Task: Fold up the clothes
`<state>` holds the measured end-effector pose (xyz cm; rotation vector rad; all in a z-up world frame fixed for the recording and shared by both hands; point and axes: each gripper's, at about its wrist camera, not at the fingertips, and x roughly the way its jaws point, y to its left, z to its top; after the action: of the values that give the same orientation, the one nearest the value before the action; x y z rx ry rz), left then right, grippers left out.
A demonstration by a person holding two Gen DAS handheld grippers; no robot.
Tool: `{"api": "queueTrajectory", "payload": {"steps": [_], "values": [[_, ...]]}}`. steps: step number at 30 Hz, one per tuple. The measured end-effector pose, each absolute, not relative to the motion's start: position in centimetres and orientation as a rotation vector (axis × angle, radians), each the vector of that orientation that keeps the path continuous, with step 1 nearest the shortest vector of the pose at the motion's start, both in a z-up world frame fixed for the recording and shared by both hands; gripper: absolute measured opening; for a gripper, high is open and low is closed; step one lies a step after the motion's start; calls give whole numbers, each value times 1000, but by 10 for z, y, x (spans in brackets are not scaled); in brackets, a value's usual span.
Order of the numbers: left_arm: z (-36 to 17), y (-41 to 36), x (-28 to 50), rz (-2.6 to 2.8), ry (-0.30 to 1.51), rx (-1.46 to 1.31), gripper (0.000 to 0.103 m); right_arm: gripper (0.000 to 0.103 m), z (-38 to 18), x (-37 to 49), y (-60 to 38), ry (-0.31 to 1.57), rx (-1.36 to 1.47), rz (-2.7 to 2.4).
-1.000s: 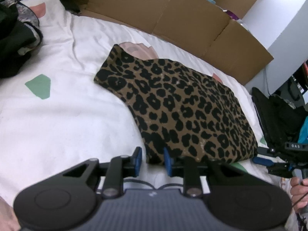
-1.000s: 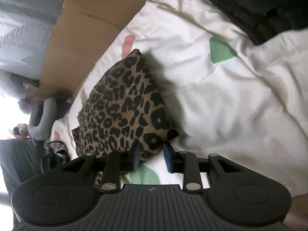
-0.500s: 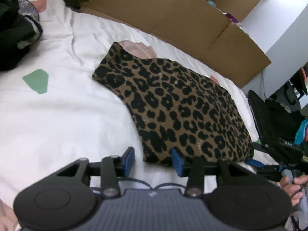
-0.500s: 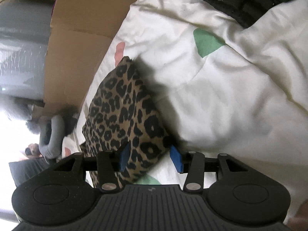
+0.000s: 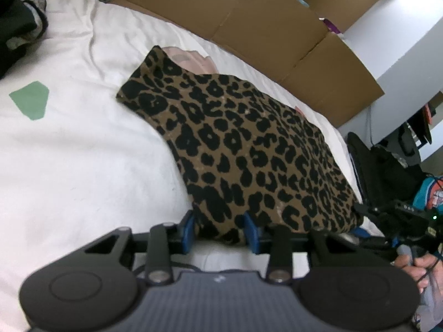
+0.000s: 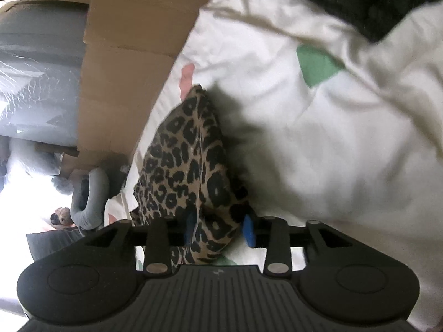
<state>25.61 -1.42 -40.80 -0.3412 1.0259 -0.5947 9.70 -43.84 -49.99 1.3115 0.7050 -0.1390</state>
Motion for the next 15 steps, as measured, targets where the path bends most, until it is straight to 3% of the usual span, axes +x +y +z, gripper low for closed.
{"api": "queueTrajectory", "payload": {"steps": [2, 5, 6, 8, 9, 15], "values": [[-410, -17, 257, -593, 1023, -346, 41, 40, -506, 101, -437, 714, 1319, -132], [-410, -21, 262, -576, 1048, -326, 17, 40, -511, 105, -437, 716, 1331, -133], [-410, -22, 263, -571, 1055, -316, 15, 36, -512, 107, -437, 718, 1334, -133], [-408, -27, 264, -573, 1050, -285, 12, 20, -511, 109, -438, 727, 1321, -129], [-406, -30, 263, -574, 1042, -267, 11, 16, -509, 109, -439, 731, 1307, -126], [-392, -28, 263, -574, 1037, -281, 9, 12, -494, 109, -435, 743, 1251, -102]]}}
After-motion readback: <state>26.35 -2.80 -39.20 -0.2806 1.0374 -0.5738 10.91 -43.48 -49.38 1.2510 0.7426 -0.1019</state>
